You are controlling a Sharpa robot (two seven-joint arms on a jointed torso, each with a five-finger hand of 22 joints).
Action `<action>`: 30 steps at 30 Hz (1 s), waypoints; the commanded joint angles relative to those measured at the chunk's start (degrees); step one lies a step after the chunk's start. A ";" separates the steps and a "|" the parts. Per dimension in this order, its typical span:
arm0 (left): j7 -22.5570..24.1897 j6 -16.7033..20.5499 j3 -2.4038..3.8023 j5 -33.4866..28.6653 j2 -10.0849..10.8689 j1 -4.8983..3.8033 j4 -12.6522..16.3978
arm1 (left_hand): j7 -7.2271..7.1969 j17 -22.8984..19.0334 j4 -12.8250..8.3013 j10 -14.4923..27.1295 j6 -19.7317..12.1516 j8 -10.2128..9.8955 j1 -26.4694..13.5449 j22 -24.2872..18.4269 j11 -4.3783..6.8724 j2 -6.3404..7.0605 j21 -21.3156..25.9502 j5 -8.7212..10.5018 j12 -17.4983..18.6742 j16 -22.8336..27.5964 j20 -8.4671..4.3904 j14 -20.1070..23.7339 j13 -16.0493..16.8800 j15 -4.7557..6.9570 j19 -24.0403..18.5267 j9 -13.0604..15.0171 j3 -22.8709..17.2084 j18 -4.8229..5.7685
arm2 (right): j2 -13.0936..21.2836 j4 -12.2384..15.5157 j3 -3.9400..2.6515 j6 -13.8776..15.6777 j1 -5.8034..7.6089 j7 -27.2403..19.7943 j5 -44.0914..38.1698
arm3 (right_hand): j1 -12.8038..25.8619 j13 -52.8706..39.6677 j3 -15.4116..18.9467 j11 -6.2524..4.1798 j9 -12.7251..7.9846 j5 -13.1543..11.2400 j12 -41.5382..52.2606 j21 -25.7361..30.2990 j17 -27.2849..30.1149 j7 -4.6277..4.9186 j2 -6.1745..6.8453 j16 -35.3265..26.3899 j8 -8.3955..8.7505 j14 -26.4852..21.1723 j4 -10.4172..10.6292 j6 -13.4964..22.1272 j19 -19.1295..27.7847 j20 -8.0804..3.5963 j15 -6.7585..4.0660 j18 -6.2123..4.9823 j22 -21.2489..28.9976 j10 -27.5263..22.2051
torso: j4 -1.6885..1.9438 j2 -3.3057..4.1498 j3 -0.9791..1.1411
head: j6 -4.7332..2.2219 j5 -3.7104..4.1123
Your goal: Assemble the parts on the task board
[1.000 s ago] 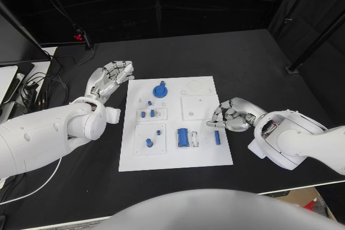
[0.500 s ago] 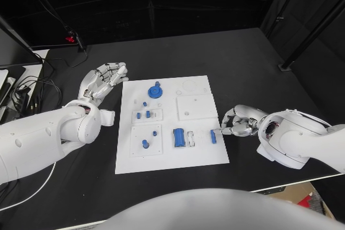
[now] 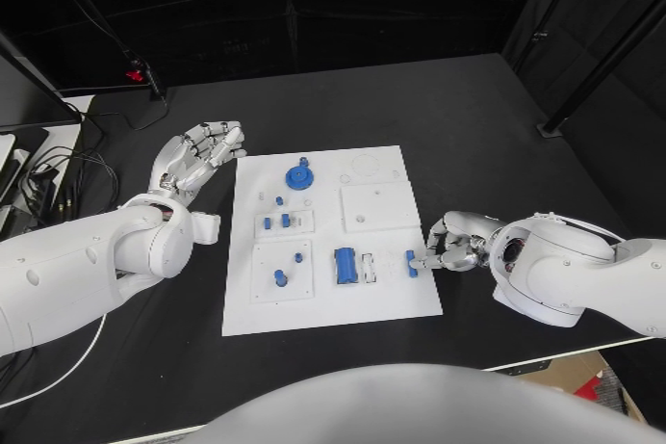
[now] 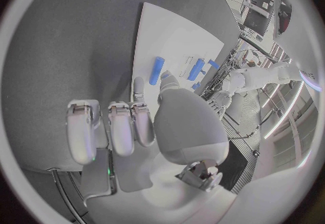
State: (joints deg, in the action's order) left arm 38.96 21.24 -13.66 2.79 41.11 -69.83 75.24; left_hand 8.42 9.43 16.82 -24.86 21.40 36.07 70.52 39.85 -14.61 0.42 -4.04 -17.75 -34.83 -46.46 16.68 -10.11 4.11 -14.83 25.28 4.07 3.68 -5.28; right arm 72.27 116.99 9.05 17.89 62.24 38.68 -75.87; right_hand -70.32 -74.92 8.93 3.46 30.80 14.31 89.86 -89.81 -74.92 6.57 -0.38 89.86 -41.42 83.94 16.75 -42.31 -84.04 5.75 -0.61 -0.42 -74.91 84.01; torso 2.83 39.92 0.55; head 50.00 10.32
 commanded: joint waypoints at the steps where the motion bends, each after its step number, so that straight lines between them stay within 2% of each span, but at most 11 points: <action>1: 6.05 -0.48 0.05 -0.02 0.02 -0.08 0.12 | 8.36 -0.06 -0.07 0.28 -0.39 0.38 0.01 -0.13 -0.04 -0.80 -0.05 -0.34 -0.20 -0.10 -0.05 0.33 -0.10 0.08 -0.14 -0.08 0.43 0.14 | -0.53 -0.20 0.02 -1.69 -0.05 1.05 -1.35 | 0.41 -15.08 0.25 -0.56 -0.08 -0.20 0.14 -0.19 -15.08 -0.03 -0.06 0.14 -0.25 6.06 0.04 -0.40 -5.96 0.00 -0.10 0.42 -15.09 5.99 | 0.05 -0.01 0.05 | 0.00 -0.10; 7: 6.01 -0.47 0.05 -0.02 0.10 -0.08 0.15 | 8.36 -0.06 -0.07 0.28 -0.39 0.38 0.01 -0.13 -0.04 -0.80 -0.05 -0.34 -0.20 -0.10 -0.05 0.33 -0.10 0.08 -0.14 -0.08 0.43 0.14 | -2.04 -1.04 0.02 -2.41 -0.12 1.21 -1.42 | 0.41 -15.08 0.22 -0.66 -0.15 -0.20 0.14 -0.19 -15.08 -0.15 -0.31 0.14 -0.42 6.06 0.00 -0.63 -5.96 -0.05 -0.15 0.42 -15.09 5.99 | 0.02 0.02 0.03 | 0.00 -0.17; 11: 5.97 -0.64 0.05 -0.02 0.02 -0.08 0.25 | 8.36 -0.09 -0.07 0.29 -0.41 0.39 0.02 -0.14 -0.04 -0.83 -0.05 -0.36 -0.23 -0.12 -0.05 0.34 -0.11 0.08 -0.15 -0.08 0.45 0.14 | -2.83 -2.14 0.02 -3.64 -0.16 1.62 -1.55 | 0.40 -15.08 0.19 -0.75 -0.25 -0.24 0.14 -0.19 -15.08 -0.26 -0.58 0.14 -0.53 6.06 -0.02 -0.84 -5.96 -0.10 -0.21 0.42 -15.09 5.99 | 0.16 0.02 0.04 | 0.00 -0.17; 15: 5.93 -0.65 0.05 -0.02 0.01 -0.07 0.30 | 8.36 -0.09 -0.07 0.29 -0.41 0.39 0.02 -0.14 -0.04 -0.83 -0.05 -0.36 -0.23 -0.12 -0.05 0.34 -0.11 0.08 -0.15 -0.08 0.45 0.14 | -3.60 -2.80 0.02 -4.34 -0.29 1.84 -1.62 | 0.45 -15.08 0.24 -0.81 -0.32 -0.40 0.14 -0.19 -15.08 -0.33 -0.69 0.14 -0.61 6.06 -0.01 -1.01 -5.96 -0.14 -0.26 0.42 -15.09 5.99 | -0.04 -0.01 -0.04 | 0.00 -0.36; 19: 5.91 -0.65 0.05 -0.02 0.06 -0.07 0.35 | 8.36 -0.09 -0.07 0.29 -0.41 0.39 0.02 -0.14 -0.04 -0.83 -0.05 -0.36 -0.23 -0.12 -0.05 0.34 -0.11 0.08 -0.15 -0.08 0.45 0.14 | -4.76 -3.46 0.02 -4.97 -0.49 2.12 -1.67 | 0.54 -15.08 0.31 -0.95 -0.46 -0.62 0.14 -0.19 -15.08 -0.48 -0.98 0.14 -0.73 6.06 -0.01 -1.36 -5.96 -0.21 -0.32 0.42 -15.09 5.99 | -0.03 0.01 0.03 | 0.00 -0.50; 21: 5.89 -0.70 0.05 -0.02 0.03 -0.07 0.35 | 8.36 -0.09 -0.07 0.29 -0.41 0.39 0.02 -0.14 -0.04 -0.83 -0.05 -0.36 -0.23 -0.12 -0.05 0.34 -0.11 0.08 -0.15 -0.08 0.45 0.14 | -5.24 -3.79 0.03 -5.35 -0.53 2.35 -1.70 | 0.61 -15.08 0.33 -1.01 -0.54 -0.72 0.14 -0.19 -15.08 -0.54 -1.22 0.14 -0.75 6.06 0.01 -1.47 -5.96 -0.24 -0.36 0.42 -15.09 5.99 | 0.09 -0.02 0.06 | 0.00 -0.38; 23: 5.88 -0.76 0.05 -0.02 0.02 -0.07 0.37 | 8.36 -0.10 -0.07 0.30 -0.42 0.40 0.02 -0.17 -0.04 -0.84 -0.04 -0.37 -0.24 -0.13 -0.05 0.35 -0.11 0.08 -0.17 -0.08 0.45 0.14 | -5.66 -4.12 0.03 -6.03 -0.56 2.62 -1.98 | 0.63 -15.08 0.32 -1.04 -0.60 -0.78 0.14 -0.19 -15.08 -0.56 -1.37 0.14 -0.72 6.06 0.00 -1.48 -5.96 -0.26 -0.37 0.42 -15.09 5.99 | 0.15 -0.02 0.09 | 0.00 -0.39; 26: 5.85 -0.80 0.05 -0.02 0.04 -0.07 0.40 | 8.36 -0.13 -0.07 0.32 -0.44 0.41 0.03 -0.21 -0.04 -0.86 -0.04 -0.38 -0.25 -0.15 -0.05 0.36 -0.12 0.08 -0.20 -0.09 0.47 0.14 | -6.28 -4.55 0.03 -7.36 -0.61 2.81 -2.93 | 0.62 -15.08 0.45 -1.07 -0.71 -0.97 0.14 -0.19 -15.08 -0.57 -1.30 0.14 -0.65 6.06 -0.05 -1.46 -5.96 -0.29 -0.40 0.42 -15.09 5.99 | -0.01 0.00 0.03 | 0.00 -0.56; 30: 5.82 -0.80 0.05 -0.02 0.08 -0.07 0.54 | 8.36 -0.13 -0.07 0.32 -0.44 0.41 0.03 -0.21 -0.04 -0.86 -0.04 -0.38 -0.25 -0.15 -0.05 0.36 -0.12 0.08 -0.20 -0.09 0.47 0.14 | -6.93 -4.91 0.03 -9.12 -0.78 3.36 -4.43 | 0.43 -15.08 0.70 -1.14 -1.01 -1.50 0.14 -0.19 -15.08 -0.64 -1.05 0.14 -0.49 6.06 -0.16 -1.56 -5.96 -0.33 -0.41 0.42 -15.09 5.99 | -0.05 0.00 0.00 | 0.00 -0.56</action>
State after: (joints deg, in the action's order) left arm 38.96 21.06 -13.66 2.79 41.17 -69.82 75.59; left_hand 8.63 9.36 16.66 -24.86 21.19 36.29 70.53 39.69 -14.61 -0.03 -4.04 -17.75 -34.82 -46.46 16.68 -10.11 4.07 -14.83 25.28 4.08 3.84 -5.28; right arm 65.58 112.38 8.59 13.22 62.02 39.46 -78.96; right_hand -69.50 -74.92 9.32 2.64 39.41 13.03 89.86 -89.81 -74.91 6.30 -1.22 89.86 -42.55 83.94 16.67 -44.06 -84.04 5.75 -0.61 -0.43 -74.91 84.04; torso 2.86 39.92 0.58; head 50.00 9.78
